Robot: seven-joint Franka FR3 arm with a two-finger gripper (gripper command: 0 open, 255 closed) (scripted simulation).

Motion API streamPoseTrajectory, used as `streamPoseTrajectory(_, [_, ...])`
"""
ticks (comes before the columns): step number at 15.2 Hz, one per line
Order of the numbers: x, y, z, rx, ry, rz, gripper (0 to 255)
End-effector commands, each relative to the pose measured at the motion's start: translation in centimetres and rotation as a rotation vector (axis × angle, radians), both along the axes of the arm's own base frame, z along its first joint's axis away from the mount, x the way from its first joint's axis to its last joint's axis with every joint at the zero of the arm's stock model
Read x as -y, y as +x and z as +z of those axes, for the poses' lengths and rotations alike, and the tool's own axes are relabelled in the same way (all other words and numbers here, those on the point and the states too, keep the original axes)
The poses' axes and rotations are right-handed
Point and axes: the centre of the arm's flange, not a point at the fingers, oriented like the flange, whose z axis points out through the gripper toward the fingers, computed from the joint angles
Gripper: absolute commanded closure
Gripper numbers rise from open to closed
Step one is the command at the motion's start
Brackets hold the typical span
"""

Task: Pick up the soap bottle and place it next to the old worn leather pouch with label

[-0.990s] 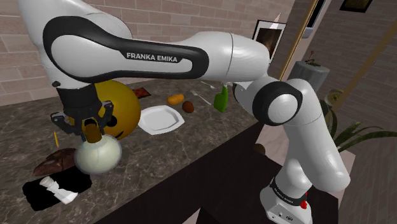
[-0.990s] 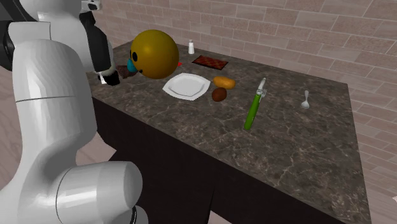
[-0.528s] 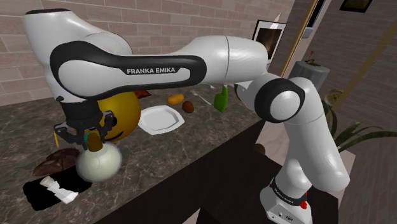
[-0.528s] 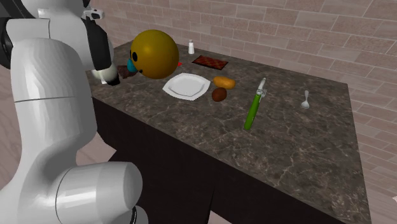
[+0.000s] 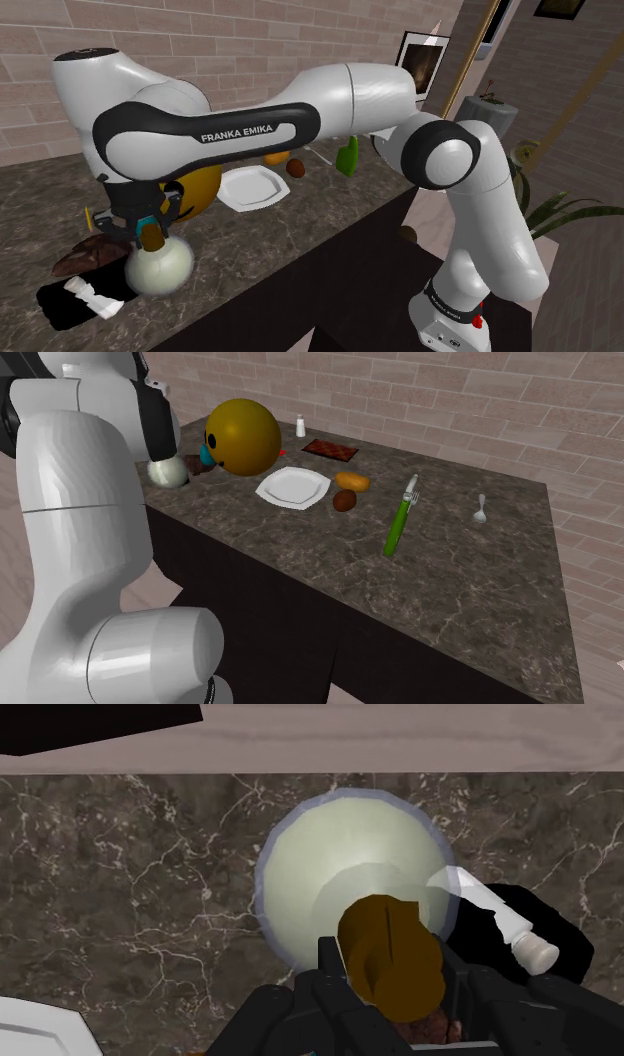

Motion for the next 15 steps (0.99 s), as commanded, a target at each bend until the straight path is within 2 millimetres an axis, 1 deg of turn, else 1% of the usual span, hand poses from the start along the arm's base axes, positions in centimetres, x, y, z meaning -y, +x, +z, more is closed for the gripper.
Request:
streamPoseTrajectory(1, [0.0, 0.0, -1.5, -0.002, -0.001, 0.000, 255])
streamPoseTrajectory(6, [0.0, 0.0, -4.3, -0.002, -0.001, 0.000, 255])
streamPoseTrajectory(14, [0.0, 0.0, -4.3, -0.002, -0.001, 0.000, 255])
streamPoseTrajectory(15, [0.0, 0.0, -4.3, -0.002, -0.001, 0.000, 0])
